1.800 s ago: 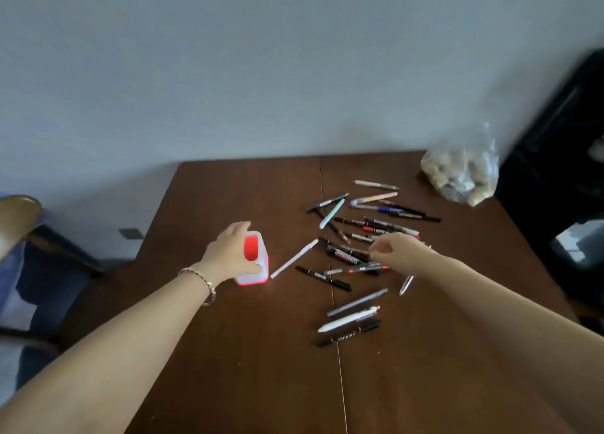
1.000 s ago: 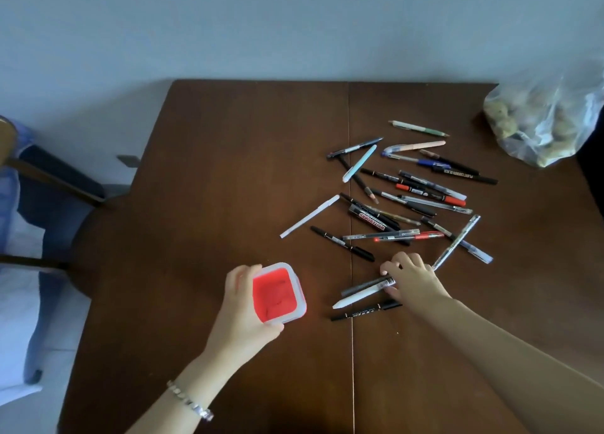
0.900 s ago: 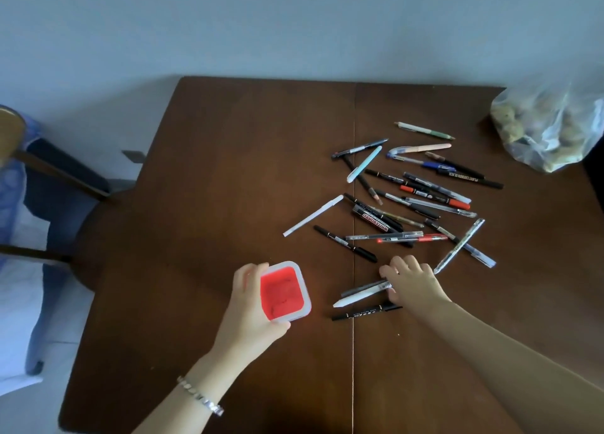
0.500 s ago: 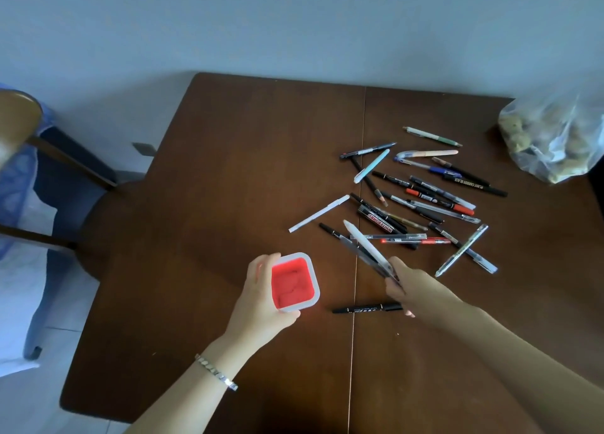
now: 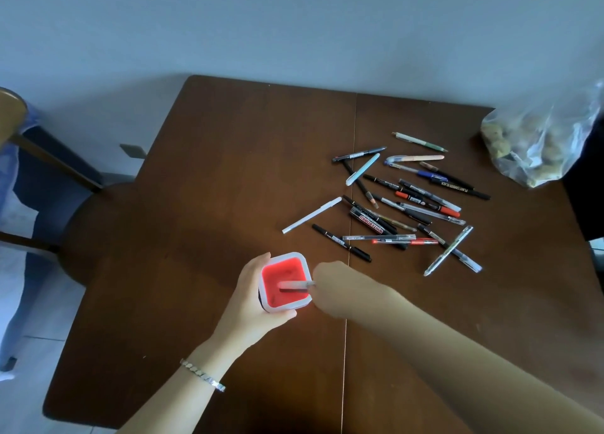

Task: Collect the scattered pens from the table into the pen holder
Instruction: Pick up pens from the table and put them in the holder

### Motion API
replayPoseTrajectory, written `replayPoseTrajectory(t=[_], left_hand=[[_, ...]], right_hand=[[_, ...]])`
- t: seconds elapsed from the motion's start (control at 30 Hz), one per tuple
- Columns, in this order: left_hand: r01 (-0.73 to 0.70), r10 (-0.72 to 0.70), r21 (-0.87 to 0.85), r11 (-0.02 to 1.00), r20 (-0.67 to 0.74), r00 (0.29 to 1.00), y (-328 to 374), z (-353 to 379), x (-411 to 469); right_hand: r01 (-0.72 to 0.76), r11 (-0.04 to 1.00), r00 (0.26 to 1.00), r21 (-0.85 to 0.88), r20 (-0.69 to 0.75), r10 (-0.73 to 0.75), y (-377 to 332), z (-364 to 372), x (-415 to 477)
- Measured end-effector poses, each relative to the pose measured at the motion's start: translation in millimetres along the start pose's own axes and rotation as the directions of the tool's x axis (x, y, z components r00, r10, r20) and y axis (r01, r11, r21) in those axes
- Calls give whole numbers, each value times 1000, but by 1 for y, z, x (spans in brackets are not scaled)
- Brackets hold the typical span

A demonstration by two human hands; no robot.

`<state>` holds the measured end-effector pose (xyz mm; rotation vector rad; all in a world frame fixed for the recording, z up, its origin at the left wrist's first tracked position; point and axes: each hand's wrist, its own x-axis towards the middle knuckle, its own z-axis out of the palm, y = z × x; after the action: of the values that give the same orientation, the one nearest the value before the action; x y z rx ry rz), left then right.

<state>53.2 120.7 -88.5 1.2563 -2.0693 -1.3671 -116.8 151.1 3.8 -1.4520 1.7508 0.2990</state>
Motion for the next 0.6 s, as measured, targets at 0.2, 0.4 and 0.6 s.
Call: replayPoseTrajectory(t=[0.2,0.4,0.6], left_hand=[[10,-10,-12,1000,-15,1000,2,0,0],[23,-23,5,1000,10,1000,3,-1,1],[25,-26,12,1000,28,999,3,-1,1]], right_hand=[[9,913,977,408,-199,79,6,14,-4],[-168,871,866,462,-352,354,100,60,-32],[-183,979,929,87,-310,201,131,109,-11]])
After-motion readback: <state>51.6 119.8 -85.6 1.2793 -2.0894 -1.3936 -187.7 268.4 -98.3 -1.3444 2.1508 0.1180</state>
